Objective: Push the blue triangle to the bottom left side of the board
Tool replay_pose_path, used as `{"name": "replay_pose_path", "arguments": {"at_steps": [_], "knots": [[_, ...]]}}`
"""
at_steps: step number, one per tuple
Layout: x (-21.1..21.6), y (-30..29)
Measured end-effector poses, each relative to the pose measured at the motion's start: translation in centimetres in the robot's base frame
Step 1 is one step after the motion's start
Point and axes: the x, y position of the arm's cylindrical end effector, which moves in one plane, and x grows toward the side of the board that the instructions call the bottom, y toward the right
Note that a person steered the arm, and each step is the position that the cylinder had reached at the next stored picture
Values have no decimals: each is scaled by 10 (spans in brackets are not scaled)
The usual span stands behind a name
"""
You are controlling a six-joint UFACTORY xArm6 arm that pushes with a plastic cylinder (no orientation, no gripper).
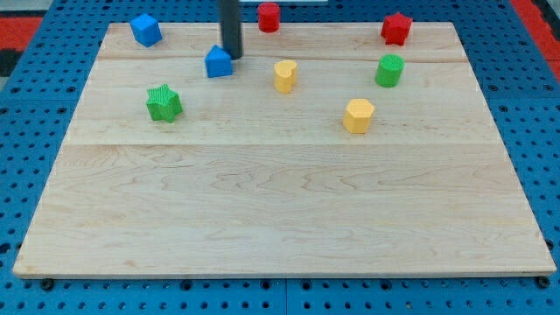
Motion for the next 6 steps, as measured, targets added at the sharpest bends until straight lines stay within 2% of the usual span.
{"name": "replay_pose_path", "arguments": {"at_steps": [3,5,6], "knots": [[28,-66],[90,-67],[60,-64]]}}
